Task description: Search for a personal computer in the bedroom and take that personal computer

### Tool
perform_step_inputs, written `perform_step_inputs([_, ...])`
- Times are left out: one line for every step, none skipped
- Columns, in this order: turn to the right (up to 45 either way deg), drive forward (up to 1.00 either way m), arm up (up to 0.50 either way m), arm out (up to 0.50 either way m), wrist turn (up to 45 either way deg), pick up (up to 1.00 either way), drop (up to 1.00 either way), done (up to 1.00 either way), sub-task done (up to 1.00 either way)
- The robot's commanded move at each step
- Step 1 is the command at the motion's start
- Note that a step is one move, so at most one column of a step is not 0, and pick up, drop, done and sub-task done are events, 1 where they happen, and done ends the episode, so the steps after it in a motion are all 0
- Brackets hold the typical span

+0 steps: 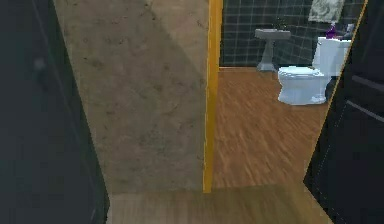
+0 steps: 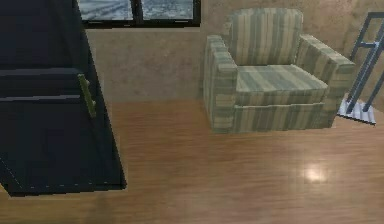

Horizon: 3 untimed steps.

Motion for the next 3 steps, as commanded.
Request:
perform_step_inputs([45.0, 0.0, 0.0, 0.0, 0.0, 0.0, 0.0, 0.0, 0.0])
perform_step_inputs([39.0, 0.0, 0.0, 0.0, 0.0, 0.0, 0.0, 0.0, 0.0])
perform_step_inputs([0.0, 0.2, 0.0, 0.0, 0.0, 0.0, 0.0, 0.0, 0.0])
